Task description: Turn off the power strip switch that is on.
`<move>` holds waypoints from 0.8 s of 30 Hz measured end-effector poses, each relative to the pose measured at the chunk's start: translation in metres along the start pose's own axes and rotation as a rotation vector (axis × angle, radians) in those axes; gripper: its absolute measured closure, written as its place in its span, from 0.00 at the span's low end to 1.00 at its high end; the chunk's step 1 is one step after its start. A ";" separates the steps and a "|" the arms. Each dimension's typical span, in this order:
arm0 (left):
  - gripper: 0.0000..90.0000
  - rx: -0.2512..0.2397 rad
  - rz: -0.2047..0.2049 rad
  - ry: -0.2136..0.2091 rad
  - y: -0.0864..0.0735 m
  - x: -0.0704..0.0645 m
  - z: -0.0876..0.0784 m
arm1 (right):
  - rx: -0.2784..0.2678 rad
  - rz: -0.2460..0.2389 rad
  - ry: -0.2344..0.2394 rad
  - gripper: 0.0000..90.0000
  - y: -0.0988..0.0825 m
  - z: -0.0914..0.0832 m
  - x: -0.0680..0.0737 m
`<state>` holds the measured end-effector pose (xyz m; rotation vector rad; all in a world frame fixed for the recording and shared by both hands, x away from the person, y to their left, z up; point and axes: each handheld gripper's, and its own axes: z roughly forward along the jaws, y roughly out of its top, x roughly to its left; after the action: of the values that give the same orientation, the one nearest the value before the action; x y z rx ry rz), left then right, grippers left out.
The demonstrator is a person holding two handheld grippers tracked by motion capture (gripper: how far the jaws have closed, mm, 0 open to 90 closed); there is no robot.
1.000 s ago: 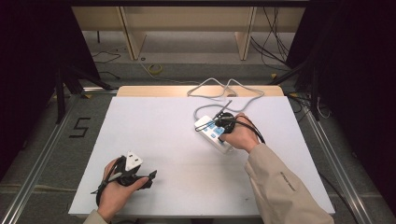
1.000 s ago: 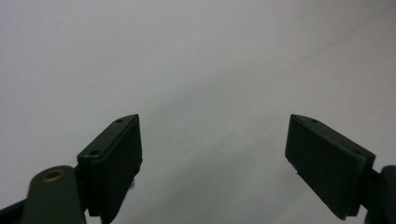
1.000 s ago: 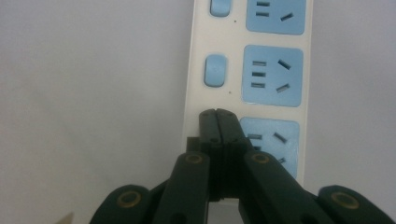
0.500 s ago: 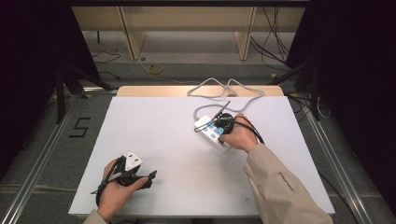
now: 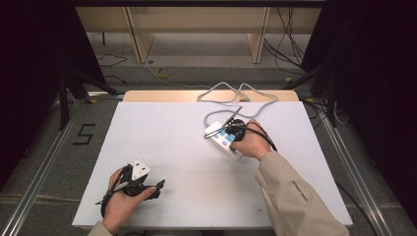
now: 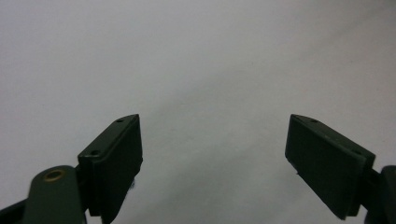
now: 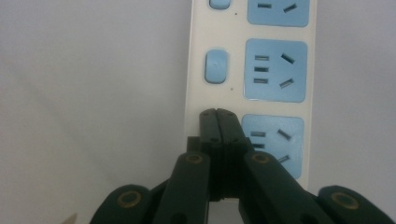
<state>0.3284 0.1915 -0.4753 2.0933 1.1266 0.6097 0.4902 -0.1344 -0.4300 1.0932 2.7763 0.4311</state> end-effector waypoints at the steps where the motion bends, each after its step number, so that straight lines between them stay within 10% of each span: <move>1: 0.21 0.000 0.000 0.000 0.000 0.000 0.000 | 0.000 0.000 0.000 1.00 0.000 0.000 0.000; 24: 0.21 0.004 0.003 0.000 0.000 0.000 0.000 | 0.019 -0.006 -0.013 1.00 0.002 0.001 0.002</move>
<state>0.3282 0.1922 -0.4754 2.0984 1.1257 0.6101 0.4904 -0.1310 -0.4306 1.0879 2.7770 0.3964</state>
